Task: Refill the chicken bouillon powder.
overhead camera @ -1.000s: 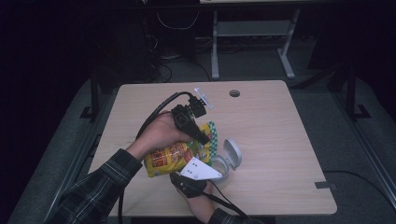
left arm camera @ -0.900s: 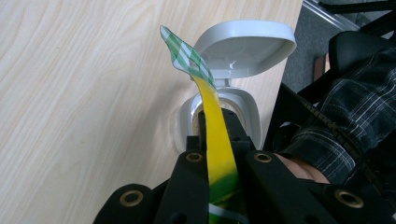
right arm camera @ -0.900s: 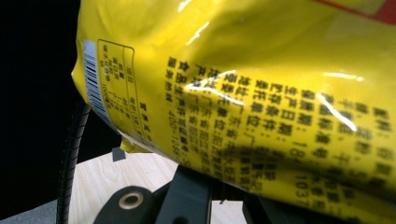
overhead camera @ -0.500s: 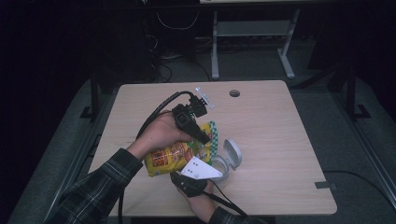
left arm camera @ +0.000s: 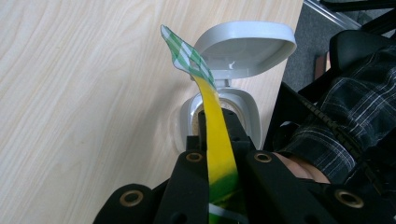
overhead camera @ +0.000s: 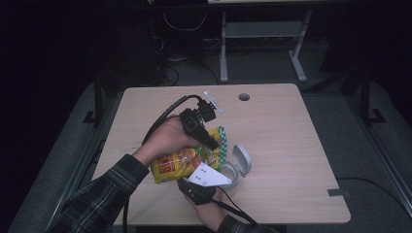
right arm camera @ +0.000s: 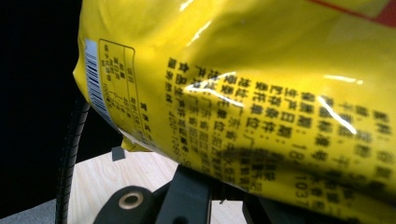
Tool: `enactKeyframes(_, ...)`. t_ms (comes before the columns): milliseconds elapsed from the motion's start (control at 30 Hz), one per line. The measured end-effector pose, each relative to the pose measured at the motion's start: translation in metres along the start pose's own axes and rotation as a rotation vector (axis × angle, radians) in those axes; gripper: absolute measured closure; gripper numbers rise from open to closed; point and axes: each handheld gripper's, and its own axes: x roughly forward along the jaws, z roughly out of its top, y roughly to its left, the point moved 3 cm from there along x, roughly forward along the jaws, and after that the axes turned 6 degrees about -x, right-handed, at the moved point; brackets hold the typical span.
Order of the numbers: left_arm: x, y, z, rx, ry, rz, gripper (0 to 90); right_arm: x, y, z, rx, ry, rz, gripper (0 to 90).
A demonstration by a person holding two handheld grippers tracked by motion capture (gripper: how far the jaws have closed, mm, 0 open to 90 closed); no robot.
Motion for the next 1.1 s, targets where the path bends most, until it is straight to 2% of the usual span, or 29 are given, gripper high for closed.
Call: enactKeyframes(1100,-0.001,-0.0021,0.0015,0.006,0.004,0.002,90.0,-0.001,-0.0004,0.0015,-0.005,-0.007,-0.004,89.8)
